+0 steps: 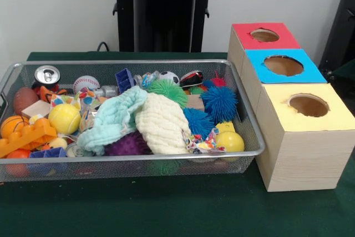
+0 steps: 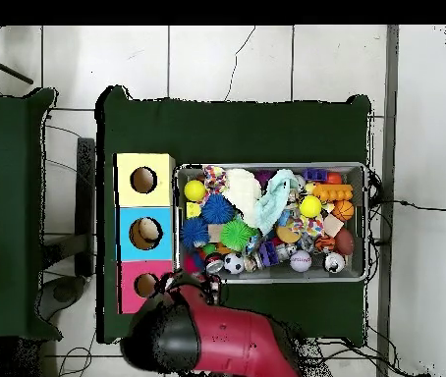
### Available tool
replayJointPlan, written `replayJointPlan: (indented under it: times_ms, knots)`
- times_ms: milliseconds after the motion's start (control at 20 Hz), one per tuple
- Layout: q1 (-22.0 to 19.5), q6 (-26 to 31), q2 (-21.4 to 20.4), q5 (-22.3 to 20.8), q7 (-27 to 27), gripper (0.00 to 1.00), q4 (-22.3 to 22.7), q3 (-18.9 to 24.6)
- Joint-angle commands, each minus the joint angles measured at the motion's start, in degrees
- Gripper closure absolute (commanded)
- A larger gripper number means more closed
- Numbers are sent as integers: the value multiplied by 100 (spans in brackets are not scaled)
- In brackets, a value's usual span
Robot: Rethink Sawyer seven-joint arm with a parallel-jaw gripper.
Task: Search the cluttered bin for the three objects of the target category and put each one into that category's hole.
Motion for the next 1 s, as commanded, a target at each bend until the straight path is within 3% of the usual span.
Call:
replayJointPlan:
  times_ms: [50,650,1000]
  knots:
    - [-413,728,545,-244,-637,0,-935,995]
    - [-20,1563,1489,-807,-564,0,-2548,1478]
    - [-93,1767,1976,-969,-661,0,-3177,1723]
